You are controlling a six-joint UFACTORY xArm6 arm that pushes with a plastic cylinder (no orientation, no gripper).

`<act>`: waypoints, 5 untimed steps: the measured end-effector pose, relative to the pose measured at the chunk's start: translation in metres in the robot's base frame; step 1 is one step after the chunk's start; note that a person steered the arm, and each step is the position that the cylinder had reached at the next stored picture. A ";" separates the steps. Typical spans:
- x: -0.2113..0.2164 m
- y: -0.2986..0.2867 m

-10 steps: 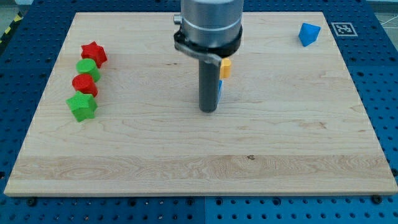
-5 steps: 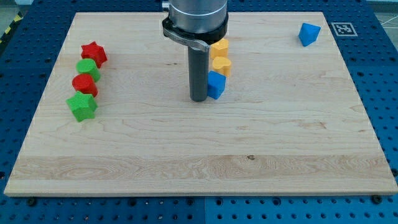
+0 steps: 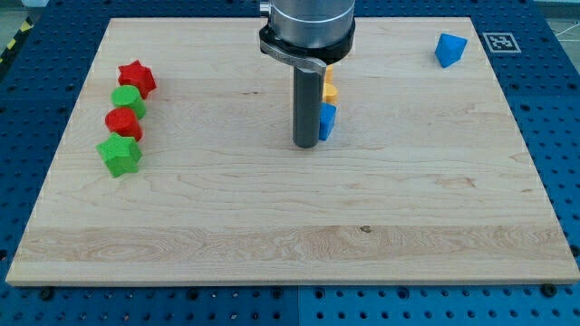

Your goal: Move the blue cube to the bottom of yellow heart

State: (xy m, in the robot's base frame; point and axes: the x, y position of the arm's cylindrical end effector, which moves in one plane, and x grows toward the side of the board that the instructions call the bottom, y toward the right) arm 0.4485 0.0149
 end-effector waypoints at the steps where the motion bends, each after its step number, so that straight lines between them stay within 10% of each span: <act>1: 0.000 0.010; 5: -0.031 0.007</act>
